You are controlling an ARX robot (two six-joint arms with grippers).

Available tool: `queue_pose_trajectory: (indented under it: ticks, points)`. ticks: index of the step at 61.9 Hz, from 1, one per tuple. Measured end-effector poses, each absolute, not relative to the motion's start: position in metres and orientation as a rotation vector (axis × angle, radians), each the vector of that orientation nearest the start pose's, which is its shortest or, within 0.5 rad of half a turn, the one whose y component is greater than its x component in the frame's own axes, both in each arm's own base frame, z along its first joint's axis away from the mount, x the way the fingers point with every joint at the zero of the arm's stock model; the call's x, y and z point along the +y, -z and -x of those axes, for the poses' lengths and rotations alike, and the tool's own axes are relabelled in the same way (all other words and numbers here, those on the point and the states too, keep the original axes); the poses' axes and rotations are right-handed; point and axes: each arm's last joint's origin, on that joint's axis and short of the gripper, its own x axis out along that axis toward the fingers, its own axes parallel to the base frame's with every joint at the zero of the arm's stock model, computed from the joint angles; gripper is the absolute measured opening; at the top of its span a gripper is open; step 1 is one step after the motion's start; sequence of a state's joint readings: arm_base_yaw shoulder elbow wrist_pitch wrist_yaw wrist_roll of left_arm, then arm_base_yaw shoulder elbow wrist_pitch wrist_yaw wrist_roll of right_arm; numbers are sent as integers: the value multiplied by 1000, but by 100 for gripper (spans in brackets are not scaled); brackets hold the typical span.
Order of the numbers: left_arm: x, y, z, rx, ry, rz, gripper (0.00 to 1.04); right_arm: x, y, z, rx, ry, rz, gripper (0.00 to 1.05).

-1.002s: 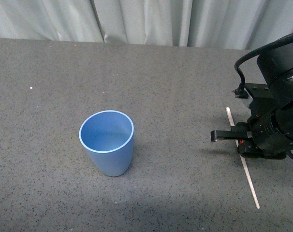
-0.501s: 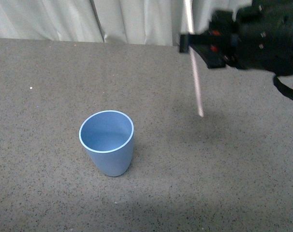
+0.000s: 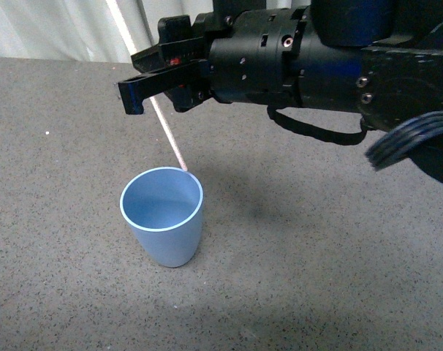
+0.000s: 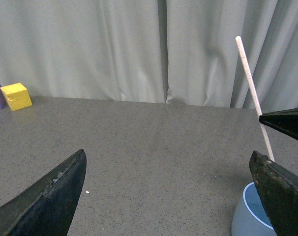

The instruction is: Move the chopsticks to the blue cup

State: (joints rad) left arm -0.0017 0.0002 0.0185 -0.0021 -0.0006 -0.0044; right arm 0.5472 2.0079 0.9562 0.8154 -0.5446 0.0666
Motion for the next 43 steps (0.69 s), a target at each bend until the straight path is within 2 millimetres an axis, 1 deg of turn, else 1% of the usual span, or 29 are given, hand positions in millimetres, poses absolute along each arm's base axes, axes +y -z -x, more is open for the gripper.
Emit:
queue_pose_trajectory:
  ticks: [6,18,26,32,39,40,41,43]
  points:
    - [0,-170,-97,-16,1,4,98,225,-131,-331,297,-1103,-60,1]
    - [0,-170,-97,-16,1,4,98,233,-123,-326,308,-1129,-64,1]
    - [0,-170,-97,-16,1,4,98,232,-109,-320,343,-1117,-58,1]
    - [0,-170,-97,-16,1,4,98,231,-96,-316,407,-1105,-37,1]
    - [0,-170,-97,-16,1,4,98,228,-91,-312,427,-1100,-33,1]
    - [0,-170,-97,-16,1,4,98,228,-91,-312,425,-1100,-33,1]
    - [0,-170,-97,-16,1,4,98,227,-91,-311,425,-1101,-33,4]
    - [0,-170,-97,-16,1,4,98,226,-91,-310,424,-1102,-34,13]
